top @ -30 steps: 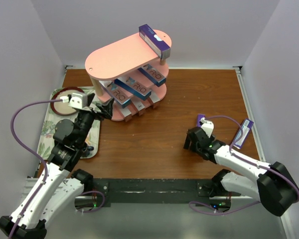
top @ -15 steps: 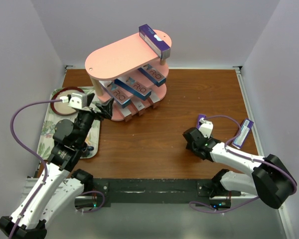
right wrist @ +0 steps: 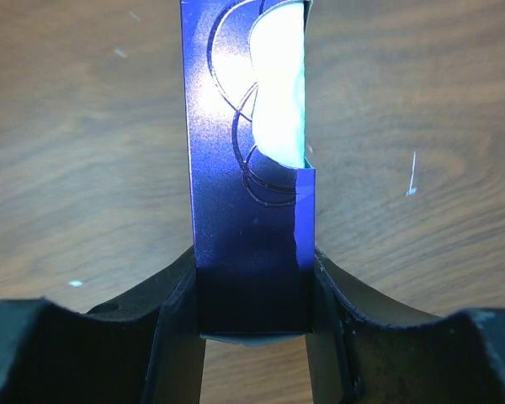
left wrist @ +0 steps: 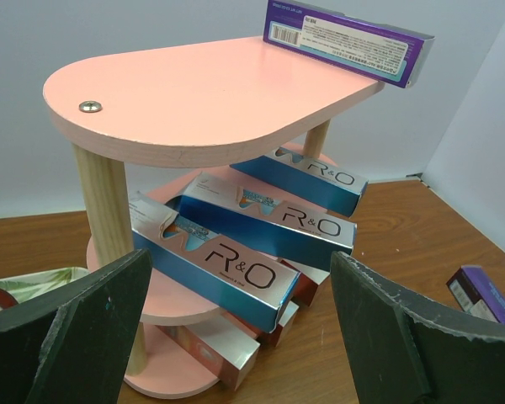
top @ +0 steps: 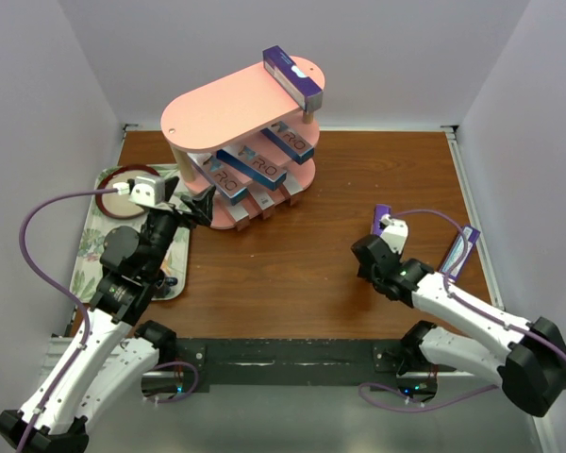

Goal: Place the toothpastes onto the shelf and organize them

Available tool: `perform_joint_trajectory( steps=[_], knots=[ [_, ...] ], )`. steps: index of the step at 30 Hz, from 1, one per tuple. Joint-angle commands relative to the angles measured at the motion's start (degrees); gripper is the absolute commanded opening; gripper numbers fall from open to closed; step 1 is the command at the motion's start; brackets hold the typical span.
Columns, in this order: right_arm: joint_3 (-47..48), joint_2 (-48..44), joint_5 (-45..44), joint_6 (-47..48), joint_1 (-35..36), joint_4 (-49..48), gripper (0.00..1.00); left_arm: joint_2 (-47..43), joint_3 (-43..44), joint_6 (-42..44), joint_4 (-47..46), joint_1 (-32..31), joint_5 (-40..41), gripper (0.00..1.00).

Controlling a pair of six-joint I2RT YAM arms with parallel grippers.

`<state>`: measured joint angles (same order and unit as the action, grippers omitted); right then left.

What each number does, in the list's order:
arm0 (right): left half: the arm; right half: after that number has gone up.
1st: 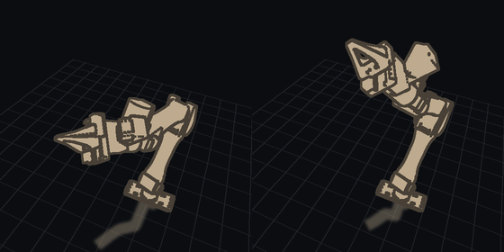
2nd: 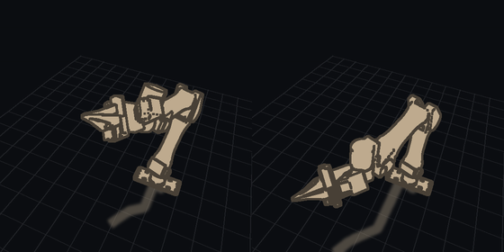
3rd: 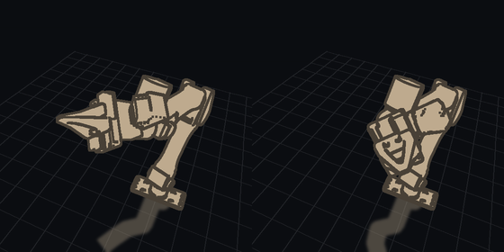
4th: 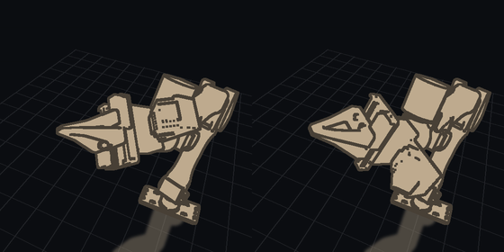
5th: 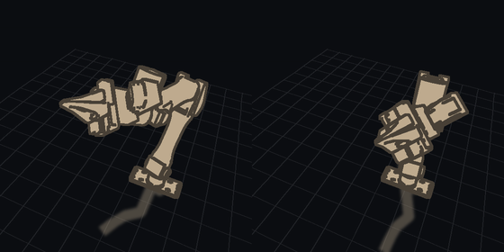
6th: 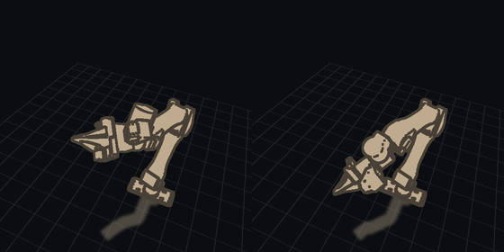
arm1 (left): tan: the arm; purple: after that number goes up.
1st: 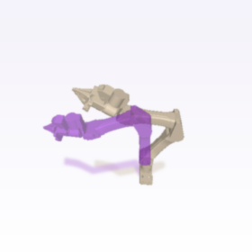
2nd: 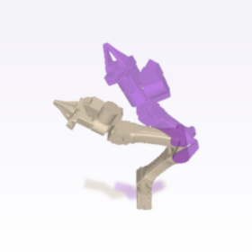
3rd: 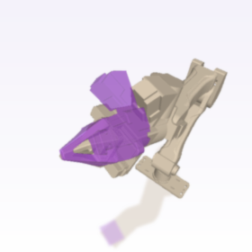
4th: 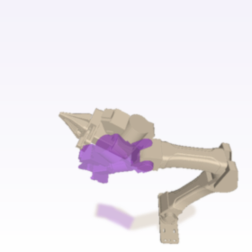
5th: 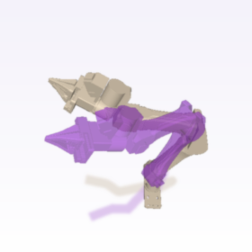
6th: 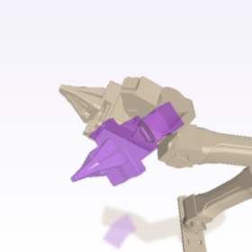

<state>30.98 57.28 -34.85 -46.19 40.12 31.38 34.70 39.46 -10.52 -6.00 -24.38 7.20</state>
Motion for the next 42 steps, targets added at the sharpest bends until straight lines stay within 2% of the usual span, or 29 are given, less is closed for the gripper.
perform_joint_trajectory(
  steps=[1, 8, 12, 19, 29, 33, 38, 42],
  knots=[
    [9.43, -4.45, -2.68, 8.02, 0.22, 4.38, 0.29, -0.33, 0.0, -0.46, -2.35, 0.56, -0.43, 0.92],
    [27.79, -6.56, 0.64, 20.61, 0.14, 10.11, 0.29, -0.33, 0.09, -0.37, -2.35, 0.65, -0.43, 0.92],
    [40.78, -3.76, 4.51, 26.58, 0.14, 11.69, 0.3, -0.51, 0.0, -0.37, -2.35, 0.83, -0.43, 0.92],
    [55.31, 2.57, 12.77, 35.28, 0.14, 11.51, 0.3, -0.42, 0.0, -0.2, -2.35, 0.91, -0.43, 0.92],
    [77.63, 17.07, 26.13, 42.06, 0.14, 13.01, 0.3, -0.24, 0.09, -0.11, -2.26, 1.09, -0.52, 0.92],
    [90.64, 27.77, 30.26, 43.03, 0.14, 16.43, 0.31, -0.07, 0.09, -0.02, -2.26, 1.18, -0.52, 0.92],
    [102.58, 37.46, 32.04, 43.64, 0.14, 19.95, 0.31, -0.07, 0.09, 0.06, -2.26, 1.35, -0.52, 0.92],
    [107.79, 43.44, 33.88, 44.26, 0.22, 19.7, 0.31, 0.37, 0.09, -0.02, -2.35, 1.44, -1.05, 0.92]
  ],
)
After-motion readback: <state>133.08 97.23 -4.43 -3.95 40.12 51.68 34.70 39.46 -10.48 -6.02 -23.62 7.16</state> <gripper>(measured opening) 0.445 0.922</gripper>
